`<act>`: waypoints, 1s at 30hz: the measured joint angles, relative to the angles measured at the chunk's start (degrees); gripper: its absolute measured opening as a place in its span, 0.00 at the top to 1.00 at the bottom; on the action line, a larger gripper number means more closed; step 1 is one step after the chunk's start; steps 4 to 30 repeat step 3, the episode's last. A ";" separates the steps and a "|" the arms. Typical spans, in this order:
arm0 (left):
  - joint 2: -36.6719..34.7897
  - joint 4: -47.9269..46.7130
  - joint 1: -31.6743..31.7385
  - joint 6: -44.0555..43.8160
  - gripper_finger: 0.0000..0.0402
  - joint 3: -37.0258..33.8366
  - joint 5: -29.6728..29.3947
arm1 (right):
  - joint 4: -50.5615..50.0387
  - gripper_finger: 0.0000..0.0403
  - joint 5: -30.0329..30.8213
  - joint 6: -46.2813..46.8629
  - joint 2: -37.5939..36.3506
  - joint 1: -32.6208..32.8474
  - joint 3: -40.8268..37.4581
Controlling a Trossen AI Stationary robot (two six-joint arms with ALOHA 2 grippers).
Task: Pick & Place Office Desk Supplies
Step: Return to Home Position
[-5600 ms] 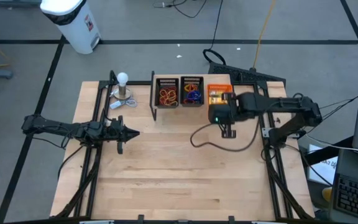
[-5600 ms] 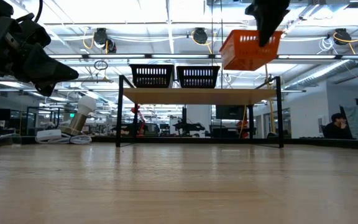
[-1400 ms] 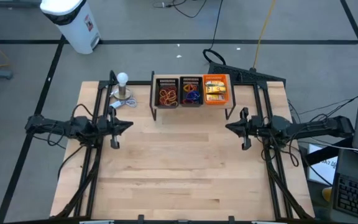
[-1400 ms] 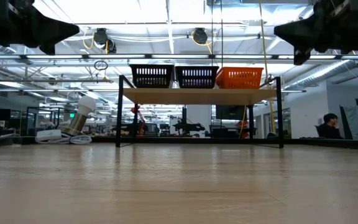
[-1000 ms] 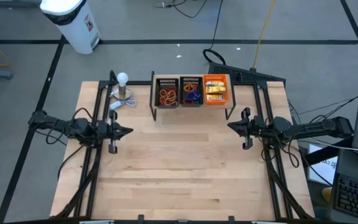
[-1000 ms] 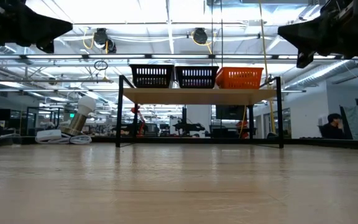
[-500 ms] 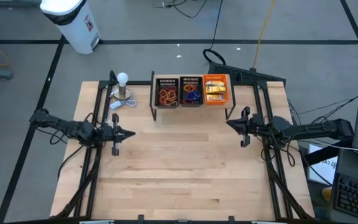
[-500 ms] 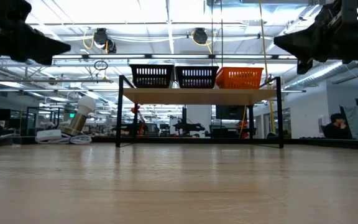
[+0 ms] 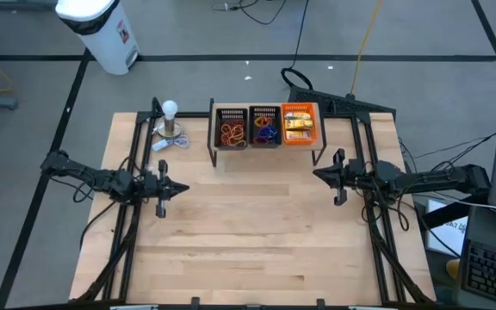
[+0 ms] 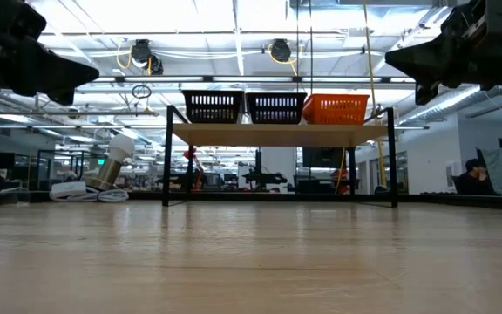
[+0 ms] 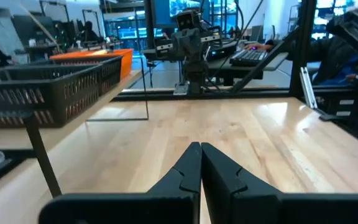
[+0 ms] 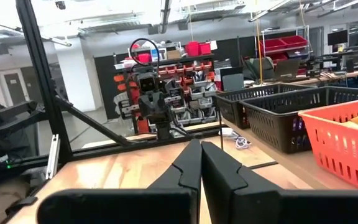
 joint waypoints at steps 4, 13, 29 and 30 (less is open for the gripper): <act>0.02 -0.47 0.00 -1.65 0.96 0.02 -0.35 | -0.02 1.00 0.00 -1.14 0.11 0.00 0.00; 0.02 -0.47 0.00 -1.65 0.96 0.02 -0.35 | -0.02 1.00 0.00 -1.14 0.11 0.00 0.00; 0.02 -0.47 0.00 -1.65 0.96 0.02 -0.35 | -0.02 1.00 0.00 -1.14 0.11 0.00 0.00; 0.02 -0.47 0.00 -1.65 0.96 0.02 -0.35 | -0.02 1.00 0.00 -1.14 0.11 0.00 0.00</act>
